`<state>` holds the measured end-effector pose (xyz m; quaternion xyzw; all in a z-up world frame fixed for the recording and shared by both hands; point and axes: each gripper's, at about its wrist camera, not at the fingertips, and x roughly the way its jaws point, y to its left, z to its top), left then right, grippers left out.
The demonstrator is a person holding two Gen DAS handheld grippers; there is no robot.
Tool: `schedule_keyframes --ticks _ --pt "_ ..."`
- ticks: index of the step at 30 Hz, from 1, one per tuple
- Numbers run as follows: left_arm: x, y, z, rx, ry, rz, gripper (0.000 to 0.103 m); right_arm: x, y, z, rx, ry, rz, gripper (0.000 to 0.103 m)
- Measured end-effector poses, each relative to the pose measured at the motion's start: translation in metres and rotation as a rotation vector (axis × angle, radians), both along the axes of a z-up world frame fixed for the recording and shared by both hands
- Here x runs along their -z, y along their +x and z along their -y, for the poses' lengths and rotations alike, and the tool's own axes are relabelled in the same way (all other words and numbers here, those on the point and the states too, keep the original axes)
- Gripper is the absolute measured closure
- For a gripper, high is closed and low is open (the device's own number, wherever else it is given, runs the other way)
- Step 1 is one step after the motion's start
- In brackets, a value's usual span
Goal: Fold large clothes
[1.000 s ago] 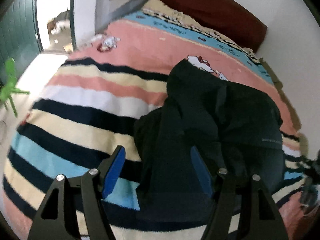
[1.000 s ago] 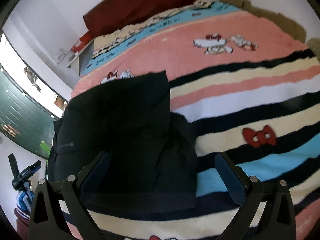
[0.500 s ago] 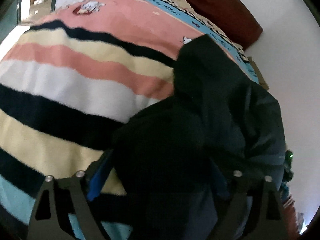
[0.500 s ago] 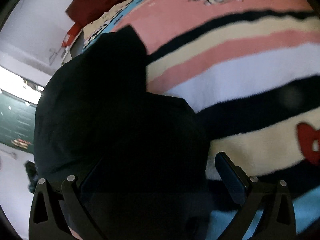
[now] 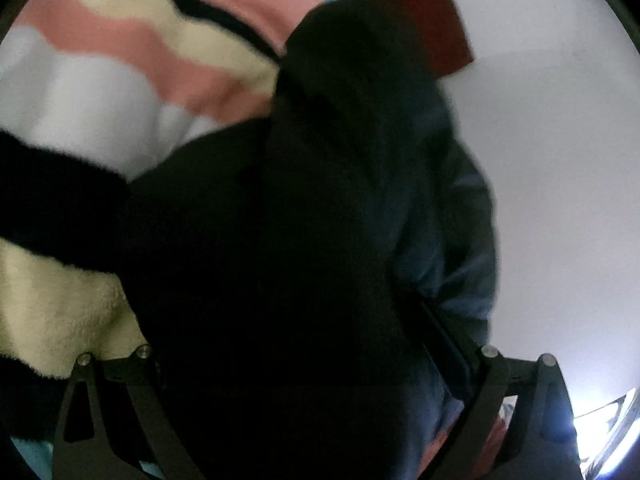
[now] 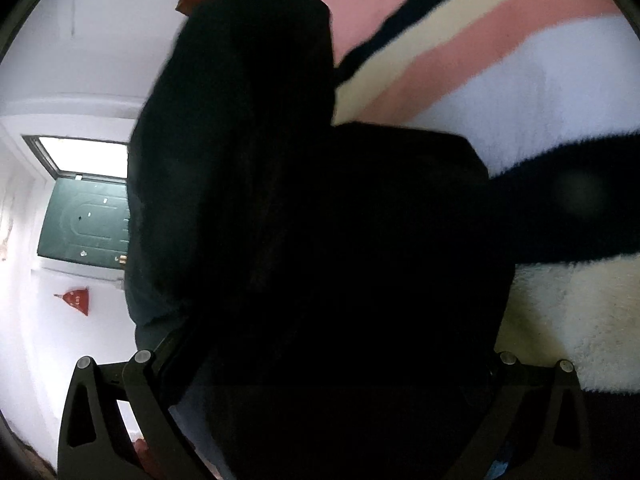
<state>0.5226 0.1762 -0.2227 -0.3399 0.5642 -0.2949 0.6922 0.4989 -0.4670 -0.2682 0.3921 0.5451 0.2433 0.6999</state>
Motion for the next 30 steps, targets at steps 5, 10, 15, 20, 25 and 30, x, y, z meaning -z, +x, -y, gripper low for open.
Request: schedule_keyframes --ticks 5,10,15,20,25,30 --pt "0.000 -0.001 0.014 -0.006 0.074 0.020 0.000 0.002 0.001 -0.009 -0.027 -0.047 0.009 0.001" --pt "-0.018 -0.014 0.040 -0.025 0.205 0.094 0.007 -0.004 -0.002 -0.022 -0.030 -0.109 0.042 0.001" --pt "-0.060 -0.028 0.055 -0.023 0.175 0.211 0.057 -0.036 -0.008 -0.035 0.005 -0.080 0.131 0.039" --pt "-0.111 -0.031 0.062 -0.032 0.169 0.318 0.071 -0.096 -0.006 -0.057 -0.030 -0.186 0.277 0.064" --pt "-0.156 -0.048 0.061 -0.032 0.145 0.397 0.071 -0.157 -0.019 -0.068 -0.028 -0.229 0.390 0.067" --pt "-0.199 -0.077 0.061 -0.035 0.108 0.481 0.071 -0.215 -0.042 -0.055 -0.017 -0.210 0.488 0.069"
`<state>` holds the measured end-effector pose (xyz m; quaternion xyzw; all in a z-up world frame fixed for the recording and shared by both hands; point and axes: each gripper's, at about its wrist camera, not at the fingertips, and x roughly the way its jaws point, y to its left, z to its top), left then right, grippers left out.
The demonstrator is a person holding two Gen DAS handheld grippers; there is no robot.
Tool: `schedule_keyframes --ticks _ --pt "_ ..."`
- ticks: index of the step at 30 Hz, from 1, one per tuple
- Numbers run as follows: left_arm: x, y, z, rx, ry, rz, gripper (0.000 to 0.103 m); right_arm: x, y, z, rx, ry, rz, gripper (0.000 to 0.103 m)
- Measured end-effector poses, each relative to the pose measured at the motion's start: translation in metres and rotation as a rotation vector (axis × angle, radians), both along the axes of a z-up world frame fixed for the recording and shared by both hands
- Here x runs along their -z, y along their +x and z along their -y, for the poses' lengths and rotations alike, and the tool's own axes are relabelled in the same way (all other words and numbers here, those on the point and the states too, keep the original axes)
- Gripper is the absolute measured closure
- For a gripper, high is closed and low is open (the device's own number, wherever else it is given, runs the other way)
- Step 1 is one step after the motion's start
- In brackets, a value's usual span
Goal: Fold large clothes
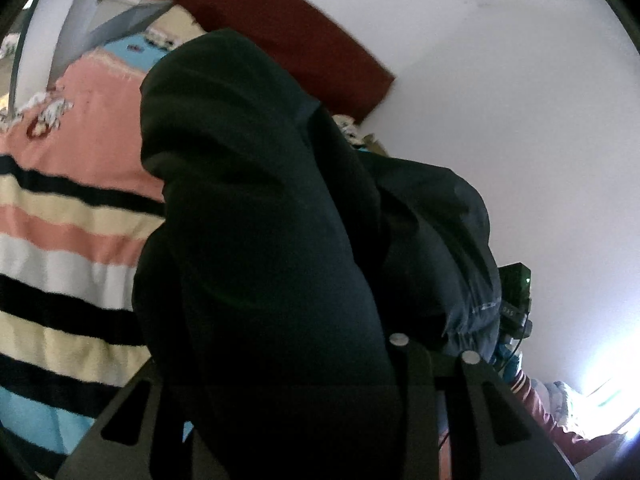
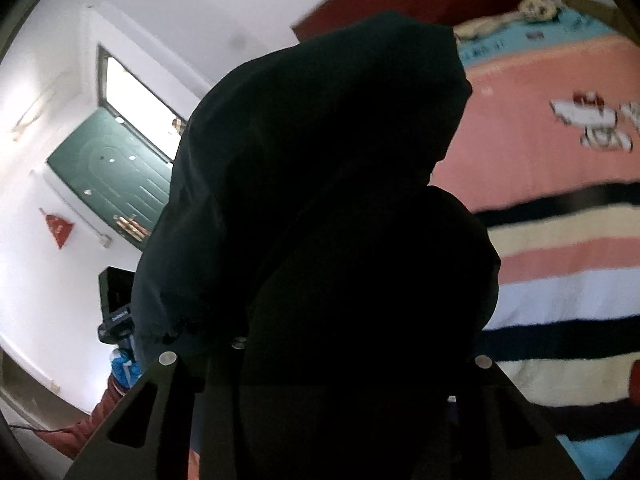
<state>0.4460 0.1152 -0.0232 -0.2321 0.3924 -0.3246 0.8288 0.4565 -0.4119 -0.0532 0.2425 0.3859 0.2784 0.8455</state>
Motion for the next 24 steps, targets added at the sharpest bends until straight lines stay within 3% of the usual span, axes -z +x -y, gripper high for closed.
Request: schedule_keyframes --ticks 3,6,9,14,16,18,21,23,24 --pt "-0.013 -0.017 -0.012 0.006 -0.003 0.021 0.072 -0.018 -0.020 0.002 0.003 -0.008 0.022 0.069" --pt "-0.007 -0.016 -0.020 0.006 0.012 0.007 0.072 -0.010 -0.028 0.010 0.022 -0.007 0.004 0.069" --pt "0.019 -0.020 -0.021 -0.002 0.050 -0.036 0.072 0.023 -0.037 0.005 0.048 0.011 -0.052 0.069" --pt "0.086 -0.026 -0.026 -0.034 0.071 -0.145 0.072 0.094 -0.034 -0.003 0.084 -0.031 -0.212 0.068" --pt "0.098 -0.038 -0.030 -0.045 0.033 -0.154 0.071 0.106 -0.032 0.000 0.112 0.014 -0.237 0.068" --pt "0.106 -0.036 -0.038 -0.049 0.052 -0.167 0.068 0.114 -0.031 0.010 0.133 0.035 -0.250 0.067" --pt "0.110 -0.040 -0.049 -0.039 0.064 -0.205 0.063 0.117 -0.029 0.012 0.153 -0.024 -0.270 0.053" --pt "0.114 -0.043 -0.064 -0.035 0.020 -0.233 0.061 0.119 -0.031 0.016 0.172 -0.040 -0.290 0.034" --pt "0.112 -0.046 -0.069 -0.034 -0.006 -0.243 0.060 0.119 -0.034 0.020 0.188 -0.038 -0.300 0.030"
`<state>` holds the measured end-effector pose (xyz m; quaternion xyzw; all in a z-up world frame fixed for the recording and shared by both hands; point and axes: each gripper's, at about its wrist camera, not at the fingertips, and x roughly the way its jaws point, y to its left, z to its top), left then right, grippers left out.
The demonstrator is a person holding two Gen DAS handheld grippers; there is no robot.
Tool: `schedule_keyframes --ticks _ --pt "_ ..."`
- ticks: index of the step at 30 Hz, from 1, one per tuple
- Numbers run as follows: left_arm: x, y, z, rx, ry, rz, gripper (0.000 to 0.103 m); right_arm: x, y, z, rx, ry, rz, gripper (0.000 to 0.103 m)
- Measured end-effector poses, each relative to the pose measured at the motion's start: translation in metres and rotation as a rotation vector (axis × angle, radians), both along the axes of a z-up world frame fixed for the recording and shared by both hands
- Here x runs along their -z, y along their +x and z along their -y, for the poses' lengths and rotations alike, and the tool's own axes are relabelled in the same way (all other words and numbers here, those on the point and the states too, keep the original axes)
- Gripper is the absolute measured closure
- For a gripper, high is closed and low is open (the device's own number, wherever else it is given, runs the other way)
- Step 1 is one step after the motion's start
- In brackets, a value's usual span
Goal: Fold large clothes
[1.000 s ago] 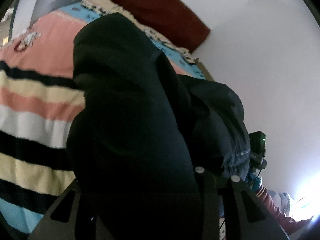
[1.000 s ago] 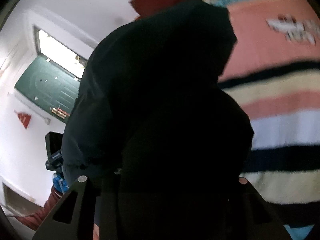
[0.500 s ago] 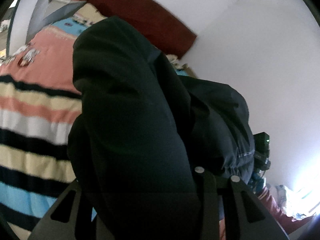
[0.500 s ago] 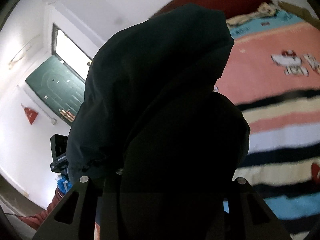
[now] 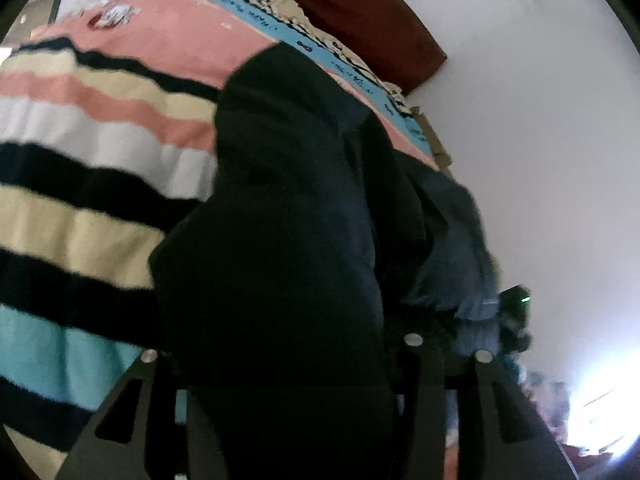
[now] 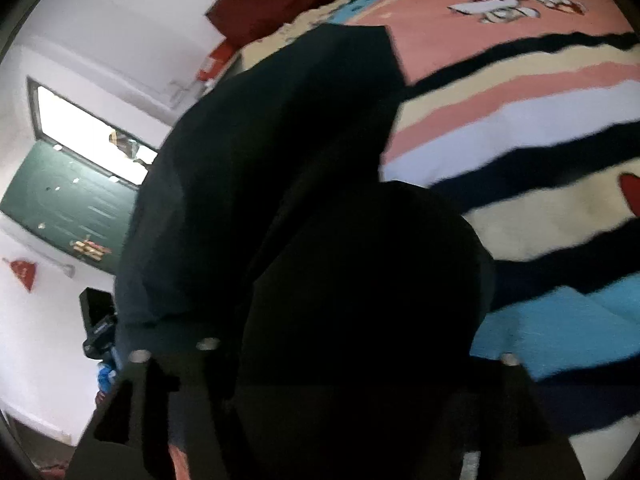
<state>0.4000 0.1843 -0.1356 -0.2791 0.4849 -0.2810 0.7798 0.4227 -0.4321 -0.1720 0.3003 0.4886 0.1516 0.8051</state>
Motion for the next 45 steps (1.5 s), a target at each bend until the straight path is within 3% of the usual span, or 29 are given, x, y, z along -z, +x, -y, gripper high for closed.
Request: schedule_keyframes --ticks 3,4,5,6,8,11,13,15,17,19,23,26,31,36,42,45 --pt "0.005 -0.004 -0.023 -0.032 -0.047 -0.037 0.054 -0.008 -0.017 0.003 0.038 0.009 -0.015 0.022" --pt "0.005 -0.006 -0.028 -0.036 -0.066 -0.048 0.054 -0.011 -0.019 0.003 0.050 -0.007 -0.015 0.016" --pt "0.006 -0.007 -0.034 -0.035 -0.098 -0.060 0.054 -0.018 -0.021 0.004 0.065 -0.025 -0.006 0.003" --pt "0.005 -0.004 -0.035 -0.037 -0.122 -0.069 0.054 -0.022 -0.022 0.008 0.075 -0.016 0.006 0.000" --pt "0.000 -0.003 -0.042 -0.055 -0.149 -0.081 0.054 -0.034 -0.024 0.018 0.103 0.002 0.019 0.000" --pt "0.001 -0.006 -0.048 -0.091 -0.204 -0.101 0.053 -0.064 -0.032 0.017 0.118 -0.057 0.052 0.000" --pt "0.002 -0.008 -0.056 -0.163 -0.267 -0.105 0.042 -0.075 -0.030 0.020 0.109 -0.086 0.072 0.000" --pt "0.013 -0.015 -0.080 -0.267 -0.409 -0.142 0.041 -0.090 -0.039 0.014 0.095 -0.108 0.100 0.000" --pt "0.021 -0.022 -0.097 -0.362 -0.440 -0.165 0.041 -0.090 -0.058 0.016 0.085 -0.117 0.115 0.000" --pt "0.013 -0.031 -0.107 -0.421 -0.392 -0.142 0.041 -0.099 -0.069 0.007 0.069 -0.142 0.130 0.000" --pt "-0.033 -0.032 -0.092 -0.373 -0.232 -0.064 0.041 -0.122 -0.075 -0.015 0.048 -0.190 0.165 0.000" --pt "-0.078 -0.021 -0.057 -0.305 -0.112 0.012 0.041 -0.131 -0.066 -0.031 0.053 -0.225 0.193 0.000" --pt "-0.118 0.005 0.019 -0.224 0.088 0.093 0.041 -0.142 -0.035 -0.075 0.024 -0.332 0.219 0.000" --pt "-0.102 0.039 0.100 -0.155 0.170 0.104 0.041 -0.131 0.007 -0.108 -0.001 -0.378 0.221 0.000" --pt "-0.050 0.078 0.177 -0.118 0.437 0.145 0.040 -0.076 0.053 -0.125 -0.037 -0.494 0.139 0.000" --pt "-0.032 0.103 0.192 -0.143 0.512 0.155 0.039 -0.047 0.075 -0.117 -0.040 -0.468 0.105 0.001"
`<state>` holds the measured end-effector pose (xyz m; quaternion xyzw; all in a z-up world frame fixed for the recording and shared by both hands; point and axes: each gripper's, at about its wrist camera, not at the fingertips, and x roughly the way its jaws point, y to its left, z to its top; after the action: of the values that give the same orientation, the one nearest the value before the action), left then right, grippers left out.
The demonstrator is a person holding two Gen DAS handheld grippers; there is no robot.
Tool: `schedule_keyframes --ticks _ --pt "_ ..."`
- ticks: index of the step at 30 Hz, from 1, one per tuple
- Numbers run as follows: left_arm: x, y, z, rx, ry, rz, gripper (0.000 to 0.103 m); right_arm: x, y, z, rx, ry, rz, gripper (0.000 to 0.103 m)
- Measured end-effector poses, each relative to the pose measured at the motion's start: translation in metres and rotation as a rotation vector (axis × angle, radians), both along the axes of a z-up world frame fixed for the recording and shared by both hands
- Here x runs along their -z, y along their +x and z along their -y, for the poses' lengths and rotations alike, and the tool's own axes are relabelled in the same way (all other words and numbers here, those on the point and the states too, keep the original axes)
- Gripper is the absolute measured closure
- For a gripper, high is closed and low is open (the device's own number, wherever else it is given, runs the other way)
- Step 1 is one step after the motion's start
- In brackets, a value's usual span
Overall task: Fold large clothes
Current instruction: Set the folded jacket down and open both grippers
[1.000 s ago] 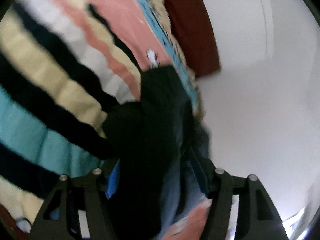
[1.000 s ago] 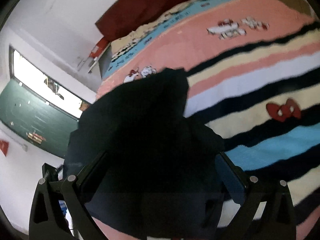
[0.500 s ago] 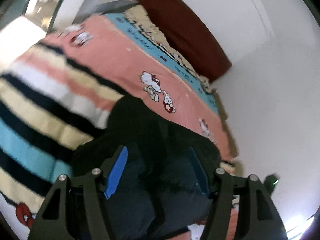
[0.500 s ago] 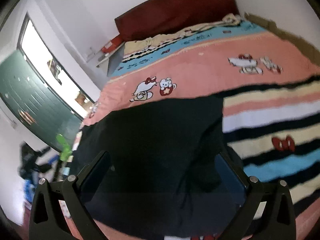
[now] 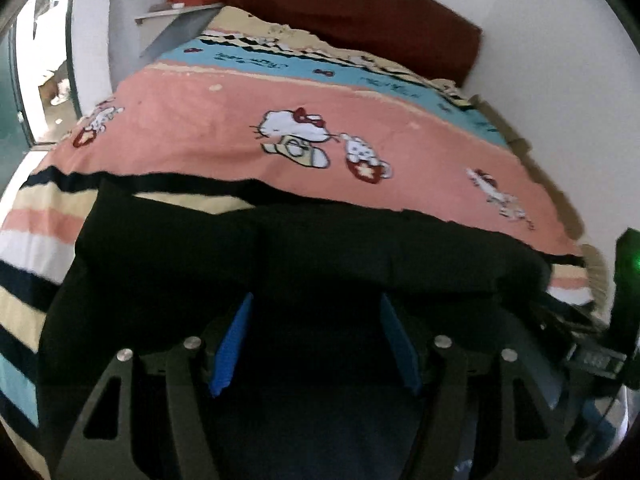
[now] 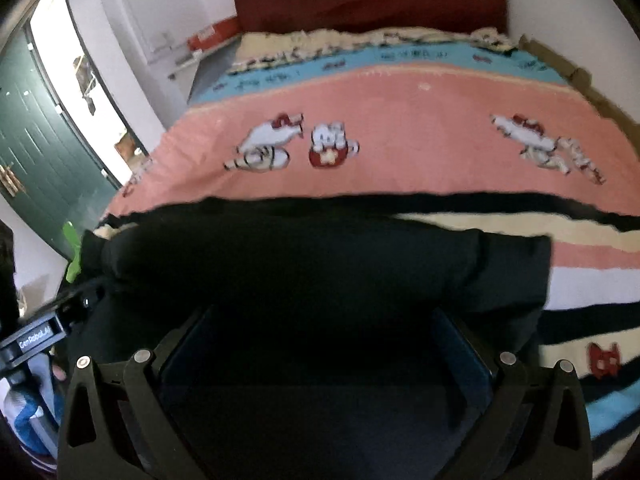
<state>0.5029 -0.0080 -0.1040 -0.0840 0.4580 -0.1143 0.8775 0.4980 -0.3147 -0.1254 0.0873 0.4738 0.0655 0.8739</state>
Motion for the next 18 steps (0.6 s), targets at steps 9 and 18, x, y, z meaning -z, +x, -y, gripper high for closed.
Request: schedule_keyframes --ticks 9,18 --pt "0.031 0.048 0.010 -0.021 0.026 -0.053 0.035 0.030 0.039 0.016 0.040 0.056 -0.009 0.000" --pt "0.020 0.024 -0.044 0.016 -0.146 -0.062 0.035 0.028 0.002 0.053 0.080 0.118 -0.007 0.000"
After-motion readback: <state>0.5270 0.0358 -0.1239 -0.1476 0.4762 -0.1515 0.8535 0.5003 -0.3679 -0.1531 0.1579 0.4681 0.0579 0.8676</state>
